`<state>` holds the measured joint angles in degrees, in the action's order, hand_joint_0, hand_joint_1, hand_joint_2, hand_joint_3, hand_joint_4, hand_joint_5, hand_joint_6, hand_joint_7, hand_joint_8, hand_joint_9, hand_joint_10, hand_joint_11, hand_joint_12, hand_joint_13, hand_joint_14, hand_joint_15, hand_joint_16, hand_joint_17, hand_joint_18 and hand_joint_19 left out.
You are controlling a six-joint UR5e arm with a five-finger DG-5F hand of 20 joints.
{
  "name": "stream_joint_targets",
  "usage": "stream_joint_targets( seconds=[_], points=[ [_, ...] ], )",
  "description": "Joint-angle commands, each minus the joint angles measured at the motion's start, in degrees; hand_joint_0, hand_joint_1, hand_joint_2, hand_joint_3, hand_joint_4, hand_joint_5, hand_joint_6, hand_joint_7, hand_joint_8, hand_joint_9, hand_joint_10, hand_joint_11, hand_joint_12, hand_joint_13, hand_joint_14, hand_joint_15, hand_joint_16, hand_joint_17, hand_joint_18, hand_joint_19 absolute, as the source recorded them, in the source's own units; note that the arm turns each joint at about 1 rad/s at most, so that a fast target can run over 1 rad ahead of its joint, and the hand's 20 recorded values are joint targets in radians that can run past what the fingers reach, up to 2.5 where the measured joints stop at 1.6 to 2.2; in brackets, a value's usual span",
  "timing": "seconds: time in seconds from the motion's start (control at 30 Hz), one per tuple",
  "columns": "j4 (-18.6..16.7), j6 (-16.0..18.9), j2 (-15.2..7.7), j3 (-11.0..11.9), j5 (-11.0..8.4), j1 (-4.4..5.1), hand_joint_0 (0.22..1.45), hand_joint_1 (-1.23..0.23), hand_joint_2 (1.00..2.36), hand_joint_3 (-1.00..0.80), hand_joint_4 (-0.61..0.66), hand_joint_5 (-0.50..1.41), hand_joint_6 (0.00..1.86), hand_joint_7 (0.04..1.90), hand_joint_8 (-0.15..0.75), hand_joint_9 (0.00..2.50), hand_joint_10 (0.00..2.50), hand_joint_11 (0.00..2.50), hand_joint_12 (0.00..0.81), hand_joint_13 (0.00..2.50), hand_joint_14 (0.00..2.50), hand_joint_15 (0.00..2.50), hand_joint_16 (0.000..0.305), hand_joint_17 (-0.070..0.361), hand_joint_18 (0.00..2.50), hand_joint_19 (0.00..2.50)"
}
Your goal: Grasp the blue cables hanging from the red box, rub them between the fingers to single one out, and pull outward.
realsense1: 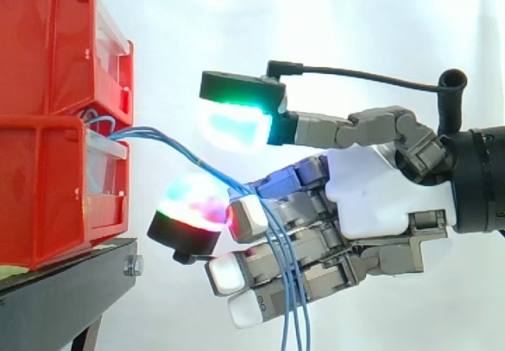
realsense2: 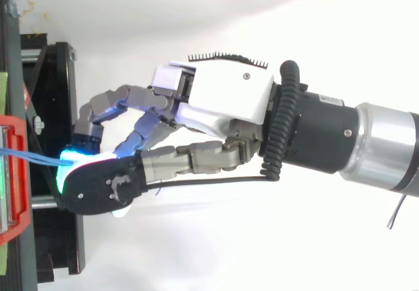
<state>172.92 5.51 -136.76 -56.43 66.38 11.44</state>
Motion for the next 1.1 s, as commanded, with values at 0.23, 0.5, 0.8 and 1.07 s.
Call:
stream_joint_targets(
  seconds=[0.23, 0.5, 0.8, 1.07],
  points=[
    [-3.6, -2.7, 0.1, -1.7, 1.47, -1.68, 0.59, -0.57, 1.01, -0.39, 0.16, -0.14, 0.82, 0.94, 0.251, 1.09, 0.02, 0.90, 0.342, 0.86, 0.02, 0.62, 0.043, 0.097, 0.66, 0.52],
    [-3.5, -2.7, 0.0, -1.1, 2.00, -2.30, 0.59, -0.60, 1.01, -0.32, 0.16, -0.16, 0.88, 0.96, 0.257, 1.02, 0.02, 0.86, 0.338, 0.85, 0.02, 0.62, 0.043, 0.098, 0.66, 0.53],
    [-2.3, -3.0, 0.1, 0.5, 1.65, -1.68, 0.60, -0.71, 1.01, -0.20, 0.13, -0.16, 0.94, 0.89, 0.281, 0.96, 0.02, 0.84, 0.360, 0.86, 0.02, 0.61, 0.048, 0.108, 0.69, 0.50],
    [2.5, -2.7, 0.7, 1.9, 1.47, -1.24, 0.66, -0.84, 1.02, -0.24, 0.04, -0.16, 0.95, 0.96, 0.263, 0.97, 0.02, 0.87, 0.335, 0.85, 0.02, 0.61, 0.043, 0.097, 0.70, 0.50]
  ],
)
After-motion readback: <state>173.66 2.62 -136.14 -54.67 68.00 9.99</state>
